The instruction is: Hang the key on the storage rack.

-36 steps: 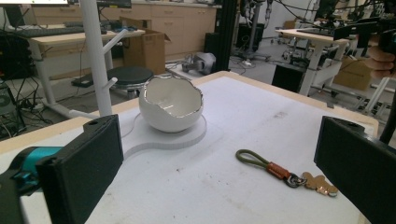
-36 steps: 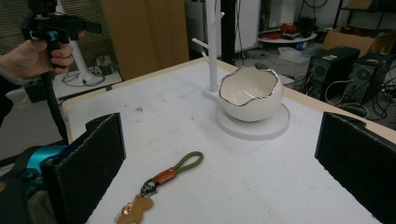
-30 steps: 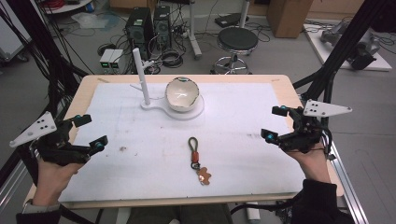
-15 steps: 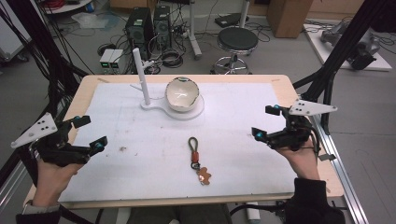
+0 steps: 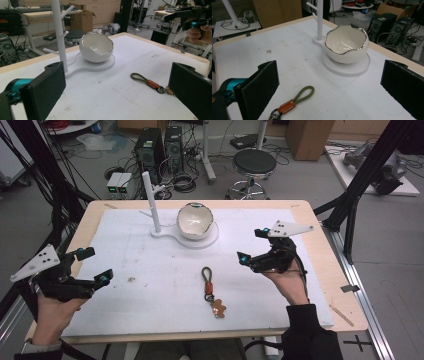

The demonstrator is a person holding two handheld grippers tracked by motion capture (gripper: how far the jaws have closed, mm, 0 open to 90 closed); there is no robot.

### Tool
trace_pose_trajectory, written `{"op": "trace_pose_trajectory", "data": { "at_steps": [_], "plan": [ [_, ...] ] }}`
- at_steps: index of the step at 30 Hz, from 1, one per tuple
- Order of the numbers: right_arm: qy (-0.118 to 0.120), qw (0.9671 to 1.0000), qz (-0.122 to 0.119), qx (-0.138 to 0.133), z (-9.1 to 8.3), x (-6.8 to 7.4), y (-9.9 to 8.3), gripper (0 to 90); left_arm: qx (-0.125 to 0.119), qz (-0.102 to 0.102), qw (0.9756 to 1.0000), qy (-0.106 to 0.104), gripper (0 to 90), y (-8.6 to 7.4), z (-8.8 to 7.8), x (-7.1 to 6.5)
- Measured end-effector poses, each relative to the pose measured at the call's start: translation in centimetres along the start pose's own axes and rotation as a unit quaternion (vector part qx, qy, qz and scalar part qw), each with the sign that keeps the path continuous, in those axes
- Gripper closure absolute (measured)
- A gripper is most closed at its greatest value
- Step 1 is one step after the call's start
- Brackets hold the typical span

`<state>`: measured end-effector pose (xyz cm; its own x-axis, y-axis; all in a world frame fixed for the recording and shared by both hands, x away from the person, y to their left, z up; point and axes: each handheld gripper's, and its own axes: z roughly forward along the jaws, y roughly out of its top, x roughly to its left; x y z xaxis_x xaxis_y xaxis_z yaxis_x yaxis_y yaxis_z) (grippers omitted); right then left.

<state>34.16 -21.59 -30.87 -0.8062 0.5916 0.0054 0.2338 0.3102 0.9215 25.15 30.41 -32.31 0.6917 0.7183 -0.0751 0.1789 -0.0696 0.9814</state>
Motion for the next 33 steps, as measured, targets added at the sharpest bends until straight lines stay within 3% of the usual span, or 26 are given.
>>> {"op": "trace_pose_trajectory", "data": {
  "at_steps": [4,9,10,16,19,21,23,24,30,33],
  "plan": [
    [-0.008,0.9996,-0.027,0.008,2.2,0.7,0.4,0.9,0.000,-0.001,1.0000,0.001,1.7,0.0,-0.2,0.1],
    [0.003,0.9996,-0.017,0.023,3.5,0.6,0.4,0.9,0.001,-0.004,1.0000,0.003,1.7,-0.1,-0.3,0.1],
    [0.007,0.9992,-0.014,0.036,4.1,0.6,0.0,0.9,0.001,-0.004,1.0000,0.003,1.8,-0.1,-0.2,0.1],
    [0.000,0.9975,-0.002,0.071,6.6,0.7,-1.6,0.9,0.006,-0.005,1.0000,-0.001,1.8,-0.2,0.1,0.0],
    [0.008,0.9939,0.001,0.110,8.4,0.8,-2.1,0.9,0.005,-0.004,1.0000,0.000,1.8,-0.2,0.2,0.0],
    [0.001,0.9911,-0.002,0.133,9.5,1.1,-2.4,0.9,0.004,-0.003,1.0000,0.000,1.7,-0.3,0.2,0.0],
    [0.001,0.9900,-0.005,0.141,10.1,1.1,-2.7,0.9,0.006,-0.003,1.0000,0.000,1.7,-0.3,0.2,0.0],
    [0.003,0.9874,-0.004,0.158,11.4,1.1,-3.2,0.9,0.006,-0.005,1.0000,0.000,1.8,-0.4,0.2,0.1],
    [-0.005,0.9826,0.015,0.185,13.6,0.5,-4.4,0.9,0.007,-0.005,1.0000,0.000,1.8,-0.4,0.2,0.1],
    [-0.009,0.9778,0.024,0.208,15.0,0.1,-5.3,0.9,0.007,-0.006,1.0000,0.000,1.8,-0.5,0.2,0.2]
  ]
}}
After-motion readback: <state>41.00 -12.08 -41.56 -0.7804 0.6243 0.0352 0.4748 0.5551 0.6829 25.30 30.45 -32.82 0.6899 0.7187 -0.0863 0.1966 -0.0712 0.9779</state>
